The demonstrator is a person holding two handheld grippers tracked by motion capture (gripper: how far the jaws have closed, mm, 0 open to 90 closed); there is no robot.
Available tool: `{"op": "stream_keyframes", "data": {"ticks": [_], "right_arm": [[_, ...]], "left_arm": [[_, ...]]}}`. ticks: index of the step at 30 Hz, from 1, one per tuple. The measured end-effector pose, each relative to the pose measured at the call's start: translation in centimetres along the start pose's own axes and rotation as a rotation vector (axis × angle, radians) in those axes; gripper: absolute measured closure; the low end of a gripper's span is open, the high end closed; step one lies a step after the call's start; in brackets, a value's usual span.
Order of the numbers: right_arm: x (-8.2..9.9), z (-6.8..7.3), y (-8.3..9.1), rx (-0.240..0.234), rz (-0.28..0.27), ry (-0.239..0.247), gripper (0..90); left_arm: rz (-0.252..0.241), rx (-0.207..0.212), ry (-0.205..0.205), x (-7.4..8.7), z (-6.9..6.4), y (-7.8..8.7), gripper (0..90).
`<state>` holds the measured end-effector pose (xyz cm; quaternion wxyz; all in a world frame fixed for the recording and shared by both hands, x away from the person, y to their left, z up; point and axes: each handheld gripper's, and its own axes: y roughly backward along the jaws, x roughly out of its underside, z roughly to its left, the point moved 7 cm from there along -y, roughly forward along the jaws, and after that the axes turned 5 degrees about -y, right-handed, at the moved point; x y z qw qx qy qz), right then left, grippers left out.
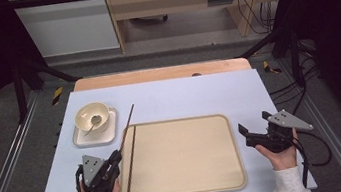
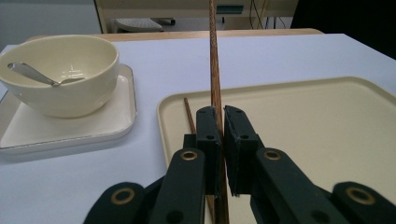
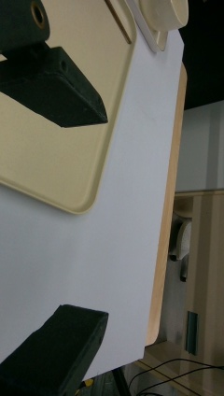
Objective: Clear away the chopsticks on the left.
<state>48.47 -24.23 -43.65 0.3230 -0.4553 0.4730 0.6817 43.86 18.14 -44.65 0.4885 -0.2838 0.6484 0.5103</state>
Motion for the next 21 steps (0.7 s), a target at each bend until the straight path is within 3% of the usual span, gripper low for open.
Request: {"op": "stream_keyframes", "data": {"ticks": [5, 21], "right_arm": [[0.0, 0.0, -0.1, 0.0, 0.001, 0.007, 6.3], [0.1, 0.0, -0.1, 0.001, 0.006, 0.003, 6.3]], "left_arm": [[0.0, -0.041, 0.026, 0.8, -0.4, -0.3, 85.1], [0.024, -0.051, 0.05, 2.7, -2.4, -1.5, 85.1]]}}
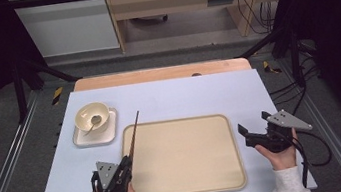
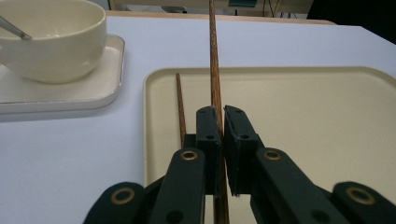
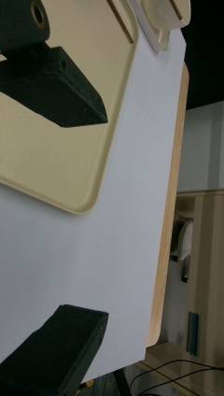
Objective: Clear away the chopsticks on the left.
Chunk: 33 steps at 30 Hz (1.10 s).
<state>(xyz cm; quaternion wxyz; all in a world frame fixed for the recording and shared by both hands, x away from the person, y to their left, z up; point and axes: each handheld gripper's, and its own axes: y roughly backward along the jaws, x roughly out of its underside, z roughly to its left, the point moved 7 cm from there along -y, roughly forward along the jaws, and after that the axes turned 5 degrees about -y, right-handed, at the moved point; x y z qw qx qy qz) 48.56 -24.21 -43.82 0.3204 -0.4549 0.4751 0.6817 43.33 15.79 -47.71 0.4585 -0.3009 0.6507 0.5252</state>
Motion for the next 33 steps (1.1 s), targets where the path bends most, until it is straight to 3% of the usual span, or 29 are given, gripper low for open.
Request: {"op": "stream_keyframes", "data": {"ticks": [9, 33], "right_arm": [[0.1, 0.0, -0.1, 0.0, 0.003, 0.007, 6.3], [0.2, 0.1, -0.2, -0.001, 0.011, 0.004, 6.2]], "left_arm": [[0.019, -0.008, 0.006, 1.2, -0.8, -0.5, 85.0], [0.148, -0.038, -0.001, 4.0, -0.8, -2.6, 85.0]]}}
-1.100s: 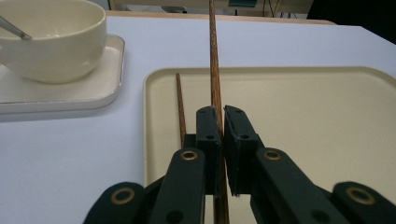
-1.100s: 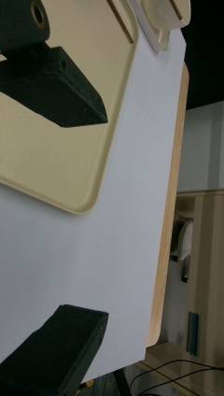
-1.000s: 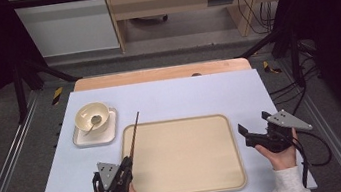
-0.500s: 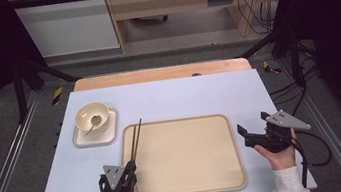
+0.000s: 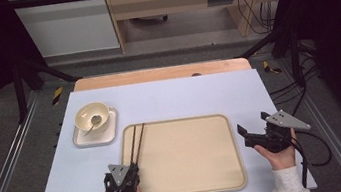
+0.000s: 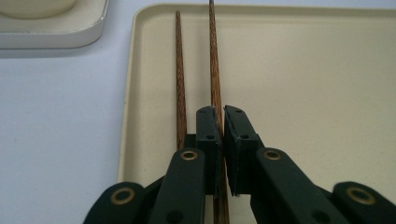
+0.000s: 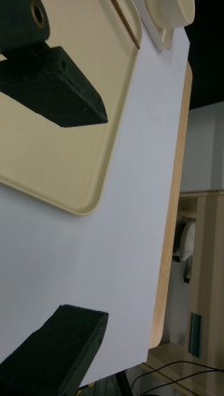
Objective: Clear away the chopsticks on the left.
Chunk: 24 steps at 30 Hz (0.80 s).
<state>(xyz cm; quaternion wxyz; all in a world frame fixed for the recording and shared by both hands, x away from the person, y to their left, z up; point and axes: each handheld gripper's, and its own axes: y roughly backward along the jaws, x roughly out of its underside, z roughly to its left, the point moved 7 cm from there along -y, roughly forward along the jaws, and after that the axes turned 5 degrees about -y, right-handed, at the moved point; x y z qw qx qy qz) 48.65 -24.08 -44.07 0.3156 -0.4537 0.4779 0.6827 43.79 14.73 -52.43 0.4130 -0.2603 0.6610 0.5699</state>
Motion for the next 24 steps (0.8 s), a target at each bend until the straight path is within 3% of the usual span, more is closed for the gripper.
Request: {"op": "stream_keyframes", "data": {"ticks": [16, 24], "right_arm": [[0.03, 0.06, -0.02, -0.002, 0.003, -0.003, 6.2], [0.03, 0.03, -0.02, -0.001, 0.003, 0.0, 6.1]], "left_arm": [[0.045, -0.011, -0.016, 0.43, 0.13, -0.43, 84.5], [0.041, 0.029, -0.02, 0.06, 0.1, -0.27, 80.7]]}}
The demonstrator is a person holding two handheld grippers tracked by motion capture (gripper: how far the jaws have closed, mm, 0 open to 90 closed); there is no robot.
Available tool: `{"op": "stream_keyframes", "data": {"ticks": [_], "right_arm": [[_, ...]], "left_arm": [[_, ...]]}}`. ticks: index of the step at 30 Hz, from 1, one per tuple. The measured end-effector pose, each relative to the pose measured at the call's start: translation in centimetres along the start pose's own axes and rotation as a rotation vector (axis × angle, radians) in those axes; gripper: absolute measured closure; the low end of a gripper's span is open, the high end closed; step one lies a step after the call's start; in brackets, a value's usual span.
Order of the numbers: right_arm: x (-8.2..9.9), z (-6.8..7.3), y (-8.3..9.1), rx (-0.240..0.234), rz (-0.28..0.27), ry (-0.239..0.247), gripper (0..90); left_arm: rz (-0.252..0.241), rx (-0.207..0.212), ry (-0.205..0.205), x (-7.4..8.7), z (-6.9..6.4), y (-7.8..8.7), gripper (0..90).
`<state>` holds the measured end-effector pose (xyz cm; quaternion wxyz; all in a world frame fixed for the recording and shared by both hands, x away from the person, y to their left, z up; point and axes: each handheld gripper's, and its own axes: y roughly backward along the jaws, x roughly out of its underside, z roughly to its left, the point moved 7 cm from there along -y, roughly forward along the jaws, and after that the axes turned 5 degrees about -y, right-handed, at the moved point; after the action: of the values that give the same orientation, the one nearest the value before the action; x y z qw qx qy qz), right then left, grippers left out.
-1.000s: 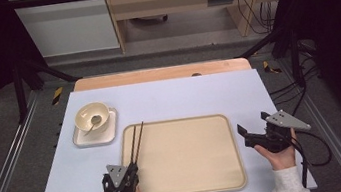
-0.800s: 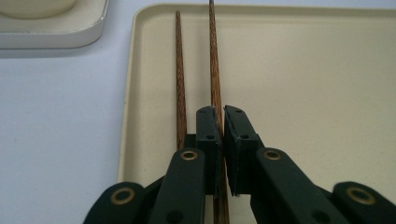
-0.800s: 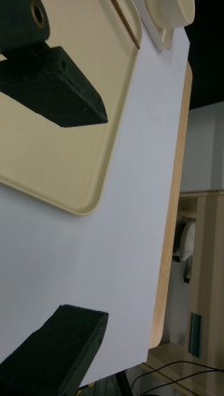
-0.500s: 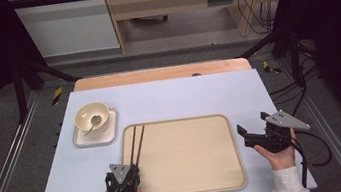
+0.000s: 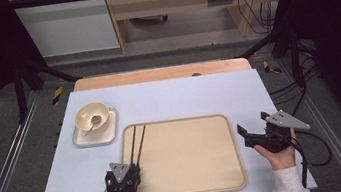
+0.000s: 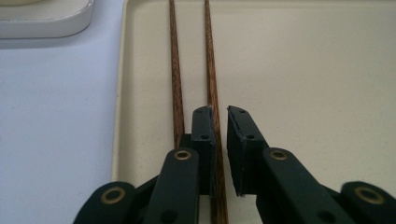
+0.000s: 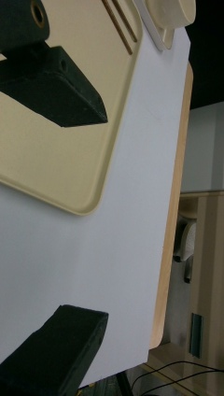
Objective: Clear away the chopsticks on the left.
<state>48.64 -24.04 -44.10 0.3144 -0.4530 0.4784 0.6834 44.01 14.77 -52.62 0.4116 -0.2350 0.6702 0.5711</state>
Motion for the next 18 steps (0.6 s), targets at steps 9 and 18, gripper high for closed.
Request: {"op": "stream_keyframes", "data": {"ticks": [9, 18], "right_arm": [[-0.1, -0.2, 0.2, 0.005, -0.01, 0.003, 6.1], [-0.1, -0.2, 0.1, 0.007, -0.01, 0.006, 6.1]], "left_arm": [[-0.054, 0.088, -0.068, -2.6, 1.0, 1.1, 80.5], [-0.045, 0.24, -0.213, -5.4, 1.5, 0.1, 89.8]]}}
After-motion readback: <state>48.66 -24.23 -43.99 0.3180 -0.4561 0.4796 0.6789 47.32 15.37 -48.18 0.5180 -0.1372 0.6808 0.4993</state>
